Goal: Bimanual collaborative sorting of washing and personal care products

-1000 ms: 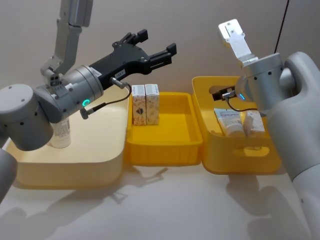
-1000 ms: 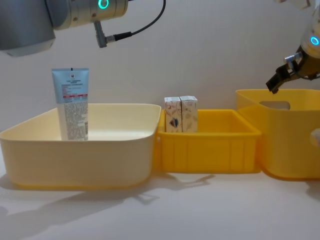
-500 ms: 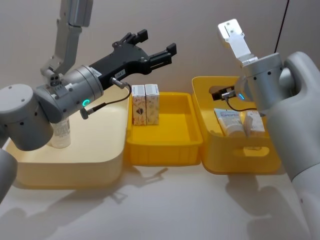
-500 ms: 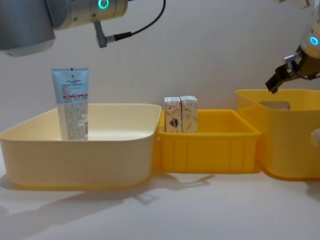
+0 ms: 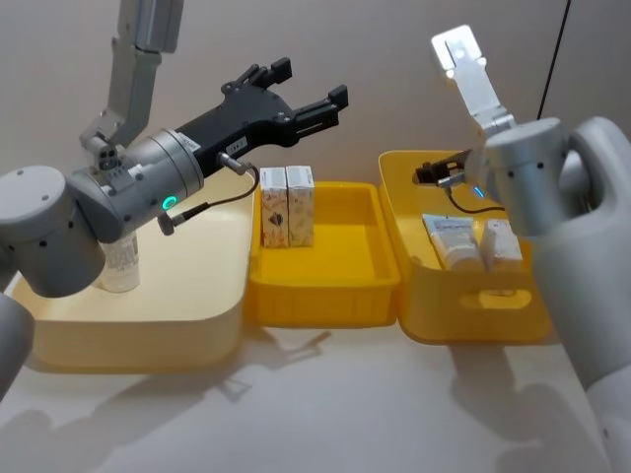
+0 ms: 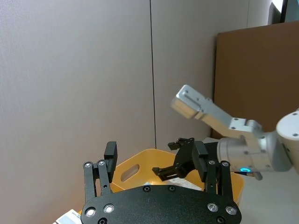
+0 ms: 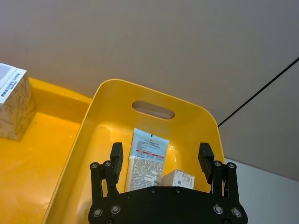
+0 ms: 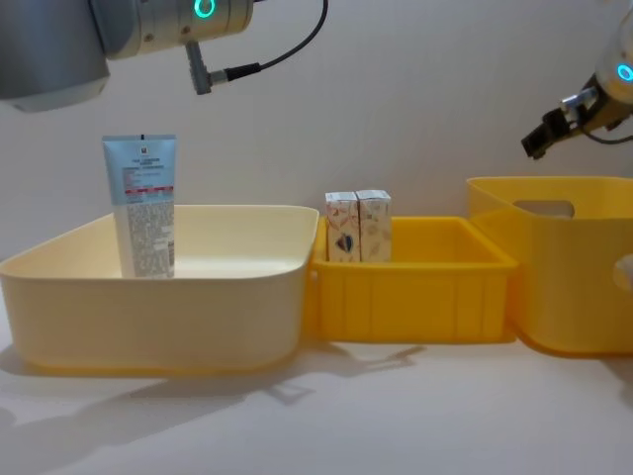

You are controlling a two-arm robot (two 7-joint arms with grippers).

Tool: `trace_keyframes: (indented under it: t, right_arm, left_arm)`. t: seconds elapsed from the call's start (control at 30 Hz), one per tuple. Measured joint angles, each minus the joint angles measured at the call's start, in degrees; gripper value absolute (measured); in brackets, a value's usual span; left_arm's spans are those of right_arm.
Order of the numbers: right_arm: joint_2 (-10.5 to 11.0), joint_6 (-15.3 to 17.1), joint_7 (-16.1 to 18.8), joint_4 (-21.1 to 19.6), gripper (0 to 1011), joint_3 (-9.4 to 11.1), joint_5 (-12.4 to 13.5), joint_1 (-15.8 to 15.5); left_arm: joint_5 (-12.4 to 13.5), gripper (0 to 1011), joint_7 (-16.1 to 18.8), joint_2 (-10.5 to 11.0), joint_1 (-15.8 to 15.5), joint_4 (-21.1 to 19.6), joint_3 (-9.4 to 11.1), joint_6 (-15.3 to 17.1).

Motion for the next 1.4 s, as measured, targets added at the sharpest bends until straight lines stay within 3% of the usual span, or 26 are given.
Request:
trace_keyframes:
  t: [0.23, 0.3, 0.37, 0.47, 0.57, 0.67, 0.8, 0.83, 0.97, 1.0, 1.1, 1.4]
  right_arm:
    - [2.2, -2.3, 0.2, -9.3, 1001, 1.1, 0.0, -6.0]
    - [3.6, -2.9, 0.6, -14.5, 1001, 2.0, 0.1, -9.5]
    - [3.9, -3.0, 0.7, -15.7, 1001, 2.4, 0.2, -10.4]
    - [5.8, -3.3, 1.6, -22.3, 1001, 4.6, 1.0, -15.3]
    - [6.7, -3.3, 2.2, -25.7, 1001, 6.3, 1.7, -18.0]
    - [8.0, -3.0, 3.3, -31.0, 1001, 9.6, 3.1, -22.4]
    - [8.7, -2.4, 4.4, -35.5, 1001, 13.2, 4.7, -25.7]
    - [8.7, -2.4, 4.4, -35.5, 1001, 13.2, 4.7, -25.7]
    - [9.1, -1.3, 6.0, -39.6, 1001, 17.8, 7.1, -29.1]
    - [9.1, -1.3, 6.0, -39.6, 1001, 17.8, 7.1, -29.1]
    - [9.1, -0.3, 7.2, -42.0, 1001, 21.5, 9.0, -30.9]
    - [8.5, 2.7, 9.8, -45.3, 1001, 28.9, 13.0, -33.3]
  left_arm:
    - [0.0, 1000, 0.0, 0.0, 0.0, 0.0, 0.0, 0.0]
    - [0.0, 1000, 0.0, 0.0, 0.0, 0.0, 0.0, 0.0]
    - [0.0, 1000, 0.0, 0.0, 0.0, 0.0, 0.0, 0.0]
    - [0.0, 1000, 0.0, 0.0, 0.0, 0.0, 0.0, 0.0]
    - [0.0, 1000, 0.0, 0.0, 0.0, 0.0, 0.0, 0.0]
    - [0.0, 1000, 0.0, 0.0, 0.0, 0.0, 0.0, 0.0]
    - [0.0, 1000, 0.0, 0.0, 0.0, 0.0, 0.0, 0.0]
    - [0.0, 1000, 0.0, 0.0, 0.0, 0.0, 0.0, 0.0]
    - [0.0, 1000, 0.0, 0.0, 0.0, 0.0, 0.0, 0.0]
    - [0.0, 1000, 0.0, 0.0, 0.0, 0.0, 0.0, 0.0]
    - [0.0, 1000, 0.0, 0.0, 0.0, 0.0, 0.0, 0.0]
    - [0.0, 1000, 0.0, 0.0, 0.0, 0.0, 0.0, 0.0]
